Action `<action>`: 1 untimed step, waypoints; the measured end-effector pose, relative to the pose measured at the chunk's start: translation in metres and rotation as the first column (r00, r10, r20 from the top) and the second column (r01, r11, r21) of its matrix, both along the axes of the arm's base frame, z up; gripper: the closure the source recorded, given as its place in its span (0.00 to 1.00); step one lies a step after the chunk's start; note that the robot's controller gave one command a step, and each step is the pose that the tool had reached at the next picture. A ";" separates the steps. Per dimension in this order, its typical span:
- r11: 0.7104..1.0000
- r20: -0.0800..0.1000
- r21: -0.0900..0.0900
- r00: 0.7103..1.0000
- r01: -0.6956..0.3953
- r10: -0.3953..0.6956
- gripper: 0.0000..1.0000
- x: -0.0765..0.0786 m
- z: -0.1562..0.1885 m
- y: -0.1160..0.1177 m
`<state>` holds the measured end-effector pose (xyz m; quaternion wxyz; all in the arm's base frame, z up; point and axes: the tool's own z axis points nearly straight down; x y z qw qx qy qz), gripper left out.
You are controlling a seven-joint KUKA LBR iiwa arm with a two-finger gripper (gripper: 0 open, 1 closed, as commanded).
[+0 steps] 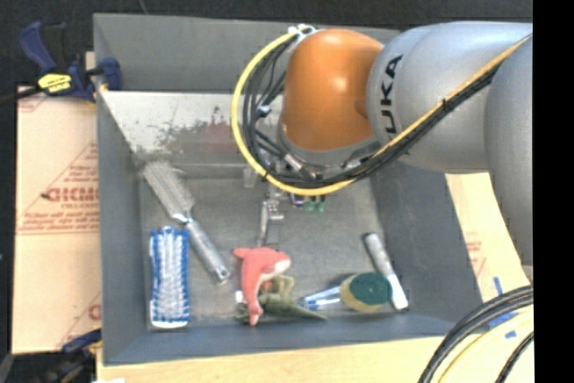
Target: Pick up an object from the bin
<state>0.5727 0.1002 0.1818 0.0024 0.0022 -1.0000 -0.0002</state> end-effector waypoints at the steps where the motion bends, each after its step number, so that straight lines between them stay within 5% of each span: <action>1: 1.000 0.008 0.001 1.000 0.004 -0.004 0.00 0.002 0.004 -0.001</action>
Offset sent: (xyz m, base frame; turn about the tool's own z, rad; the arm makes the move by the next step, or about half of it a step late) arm -0.0332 -0.0163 -0.1118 -0.1396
